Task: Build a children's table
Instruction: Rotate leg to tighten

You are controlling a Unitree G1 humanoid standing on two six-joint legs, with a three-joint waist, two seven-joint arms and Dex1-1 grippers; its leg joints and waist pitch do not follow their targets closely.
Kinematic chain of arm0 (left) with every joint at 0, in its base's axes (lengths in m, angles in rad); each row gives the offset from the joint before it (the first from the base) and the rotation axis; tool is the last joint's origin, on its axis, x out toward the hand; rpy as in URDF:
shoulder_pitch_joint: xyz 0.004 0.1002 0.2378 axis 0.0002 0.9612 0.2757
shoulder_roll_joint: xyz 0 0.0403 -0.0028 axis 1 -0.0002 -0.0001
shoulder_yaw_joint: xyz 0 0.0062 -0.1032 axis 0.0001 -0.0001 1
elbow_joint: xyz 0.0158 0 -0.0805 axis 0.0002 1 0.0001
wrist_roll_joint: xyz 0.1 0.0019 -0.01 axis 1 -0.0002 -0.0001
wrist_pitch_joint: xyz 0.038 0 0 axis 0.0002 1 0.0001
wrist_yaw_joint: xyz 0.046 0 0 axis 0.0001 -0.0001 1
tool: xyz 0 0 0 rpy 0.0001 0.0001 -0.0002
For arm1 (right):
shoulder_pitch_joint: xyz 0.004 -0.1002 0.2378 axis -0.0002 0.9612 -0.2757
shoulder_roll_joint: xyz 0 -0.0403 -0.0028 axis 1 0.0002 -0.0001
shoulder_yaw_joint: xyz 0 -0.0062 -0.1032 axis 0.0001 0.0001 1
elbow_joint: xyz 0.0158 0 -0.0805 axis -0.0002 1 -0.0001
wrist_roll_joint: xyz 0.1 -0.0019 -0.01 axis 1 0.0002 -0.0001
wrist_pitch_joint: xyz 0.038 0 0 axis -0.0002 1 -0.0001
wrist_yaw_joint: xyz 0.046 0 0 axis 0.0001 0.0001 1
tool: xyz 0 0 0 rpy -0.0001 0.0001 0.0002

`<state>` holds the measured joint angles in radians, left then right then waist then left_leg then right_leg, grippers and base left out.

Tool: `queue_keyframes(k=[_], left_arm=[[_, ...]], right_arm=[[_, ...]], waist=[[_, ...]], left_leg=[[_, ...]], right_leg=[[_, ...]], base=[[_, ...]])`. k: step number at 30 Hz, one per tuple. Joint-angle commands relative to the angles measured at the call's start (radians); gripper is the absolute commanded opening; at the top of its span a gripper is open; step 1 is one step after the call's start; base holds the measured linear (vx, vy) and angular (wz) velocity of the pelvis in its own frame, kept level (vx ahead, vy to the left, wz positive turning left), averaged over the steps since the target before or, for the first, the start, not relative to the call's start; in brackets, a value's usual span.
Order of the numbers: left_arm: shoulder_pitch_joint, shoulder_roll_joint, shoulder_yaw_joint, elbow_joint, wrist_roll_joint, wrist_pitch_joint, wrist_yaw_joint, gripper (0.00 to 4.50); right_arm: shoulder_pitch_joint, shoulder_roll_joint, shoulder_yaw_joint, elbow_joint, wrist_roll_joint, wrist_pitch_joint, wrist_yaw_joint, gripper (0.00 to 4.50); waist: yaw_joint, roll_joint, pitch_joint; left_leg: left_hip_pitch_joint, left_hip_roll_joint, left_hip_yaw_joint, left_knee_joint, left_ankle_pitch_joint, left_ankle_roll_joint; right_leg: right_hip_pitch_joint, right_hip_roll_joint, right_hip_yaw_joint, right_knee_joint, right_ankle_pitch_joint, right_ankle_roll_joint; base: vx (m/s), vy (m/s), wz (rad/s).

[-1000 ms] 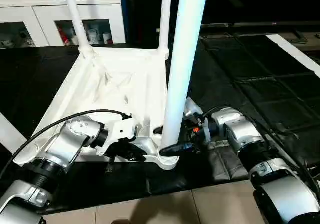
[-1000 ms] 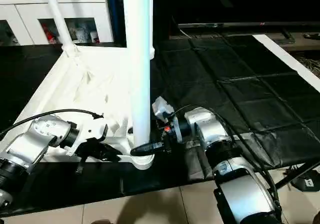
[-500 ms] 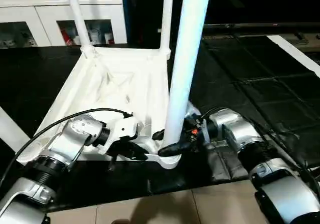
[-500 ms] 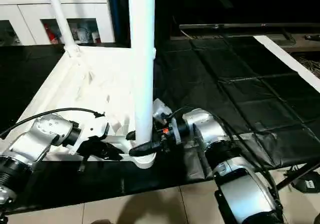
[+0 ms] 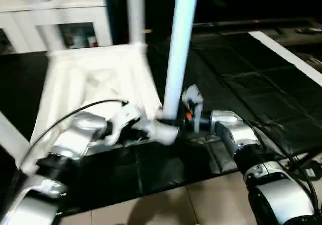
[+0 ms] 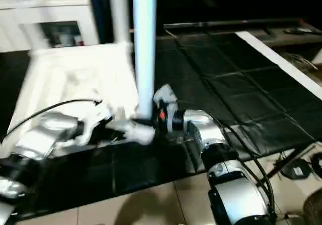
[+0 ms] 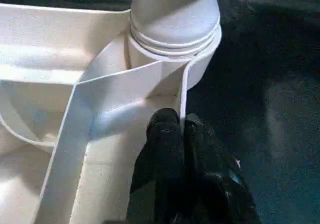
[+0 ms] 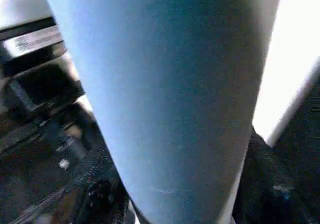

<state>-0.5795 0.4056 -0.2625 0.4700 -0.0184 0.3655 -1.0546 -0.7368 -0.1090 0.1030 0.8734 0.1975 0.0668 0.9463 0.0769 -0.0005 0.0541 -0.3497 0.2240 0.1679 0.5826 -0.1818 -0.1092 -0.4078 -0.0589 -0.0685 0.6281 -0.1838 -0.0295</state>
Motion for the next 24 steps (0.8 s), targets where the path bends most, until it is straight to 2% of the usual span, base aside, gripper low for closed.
queue_keyframes(k=[1,3,6,8,11,12,14,24], left_arm=[[-0.025,-0.049,0.045,-0.013,-0.002,0.043,0.099,0.00],[-0.042,-0.141,0.049,-0.008,0.000,0.072,0.195,0.00],[-0.063,-0.195,0.052,0.007,0.000,0.081,0.253,0.00],[-0.069,-0.200,0.051,0.009,0.001,0.078,0.257,0.00],[-0.078,-0.205,0.046,0.011,0.000,0.077,0.259,0.00],[-0.079,-0.203,0.042,0.013,0.001,0.073,0.255,0.00],[-0.077,-0.195,0.034,0.009,0.007,0.071,0.248,0.00],[-0.035,-0.125,0.019,-0.028,0.021,0.053,0.176,0.00]], right_arm=[[0.008,0.052,-0.008,0.028,-0.020,0.044,-0.122,2.08],[-0.012,0.112,-0.039,0.044,-0.034,0.060,-0.319,2.08],[-0.028,0.146,-0.061,0.062,-0.056,0.061,-0.448,2.08],[-0.027,0.147,-0.057,0.062,-0.064,0.050,-0.450,2.08],[-0.022,0.152,-0.038,0.059,-0.084,0.012,-0.440,2.08],[-0.019,0.155,-0.039,0.057,-0.080,0.010,-0.431,2.41],[-0.015,0.155,-0.029,0.049,-0.082,0.003,-0.411,2.74],[0.024,0.106,0.001,0.006,-0.105,-0.046,-0.282,3.58]], waist=[[0.006,0.004,-0.068],[0.002,0.003,-0.065],[0.000,0.002,-0.066],[-0.002,0.005,-0.067],[-0.002,0.003,-0.069],[-0.001,0.004,-0.069],[-0.002,0.004,-0.068],[-0.005,0.006,-0.066]], left_leg=[[-0.005,0.001,0.004,-0.061,-0.154,0.012],[-0.003,0.001,0.005,-0.063,-0.155,0.001],[-0.004,-0.003,0.004,-0.063,-0.175,-0.003],[-0.005,-0.003,0.003,-0.062,-0.172,0.004],[-0.007,-0.003,0.005,-0.061,-0.157,0.019],[-0.007,-0.003,0.005,-0.061,-0.153,0.023],[-0.007,-0.002,0.005,-0.061,-0.159,0.026],[-0.006,0.000,0.004,-0.064,-0.182,0.027]], right_leg=[[0.056,-0.070,0.047,-0.081,-0.219,-0.189],[0.053,-0.068,0.047,-0.083,-0.221,-0.190],[0.057,-0.071,0.046,-0.089,-0.268,-0.171],[0.057,-0.070,0.046,-0.088,-0.253,-0.171],[0.059,-0.069,0.046,-0.085,-0.199,-0.182],[0.060,-0.069,0.046,-0.084,-0.186,-0.187],[0.060,-0.069,0.046,-0.084,-0.181,-0.192],[0.060,-0.071,0.046,-0.086,-0.207,-0.194]], base=[[0.000,0.000,0.00],[0.000,0.000,0.00],[0.000,0.000,0.00],[0.000,0.000,0.00],[0.000,0.000,0.00],[0.000,0.000,0.00],[0.000,0.000,0.00],[0.000,0.000,0.00]])
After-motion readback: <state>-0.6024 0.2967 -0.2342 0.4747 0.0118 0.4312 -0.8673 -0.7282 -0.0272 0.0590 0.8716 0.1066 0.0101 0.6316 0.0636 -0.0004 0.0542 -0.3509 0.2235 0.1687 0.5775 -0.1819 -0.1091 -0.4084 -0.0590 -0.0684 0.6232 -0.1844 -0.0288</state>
